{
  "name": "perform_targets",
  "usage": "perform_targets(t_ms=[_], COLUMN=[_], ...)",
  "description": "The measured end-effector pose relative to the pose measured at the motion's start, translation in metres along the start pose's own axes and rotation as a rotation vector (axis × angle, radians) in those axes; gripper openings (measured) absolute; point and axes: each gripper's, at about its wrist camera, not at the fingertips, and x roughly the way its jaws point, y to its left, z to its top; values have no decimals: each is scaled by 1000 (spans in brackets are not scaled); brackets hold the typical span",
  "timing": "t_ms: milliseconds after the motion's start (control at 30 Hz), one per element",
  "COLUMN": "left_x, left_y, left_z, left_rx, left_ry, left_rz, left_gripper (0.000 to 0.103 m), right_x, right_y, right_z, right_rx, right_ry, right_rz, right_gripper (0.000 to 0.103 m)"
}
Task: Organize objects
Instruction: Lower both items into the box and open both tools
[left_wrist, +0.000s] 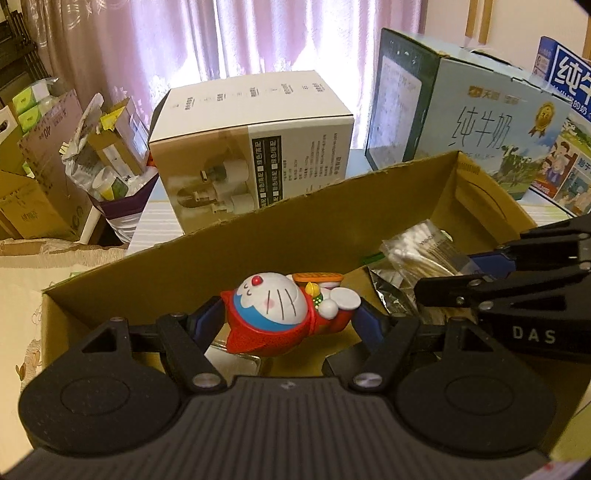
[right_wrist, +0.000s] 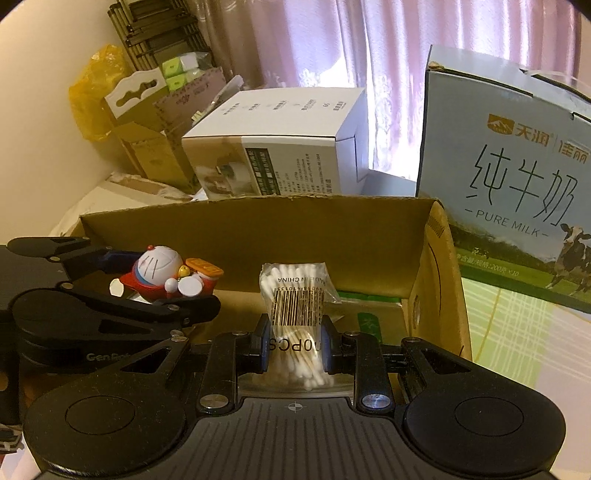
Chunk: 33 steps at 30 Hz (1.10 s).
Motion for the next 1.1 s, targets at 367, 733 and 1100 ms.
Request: perform_targets(t_ms=[367,733,1100], left_x=[4,1,-12], left_y=[2,22,25], left_z=[7,-3,-4], left_rx=[0,-35,-25], left_ry=[-7,37,15], left_rz=[-4,34,41], left_gripper=[76,80,86], right_x=[-2,-3,-24], right_y=[0,3,8], right_z=[2,5,5], right_rx=[6,-19,-36], right_ry=[-4,-31,-113], right_rz=[9,-6,-21], right_gripper=[23,23,62])
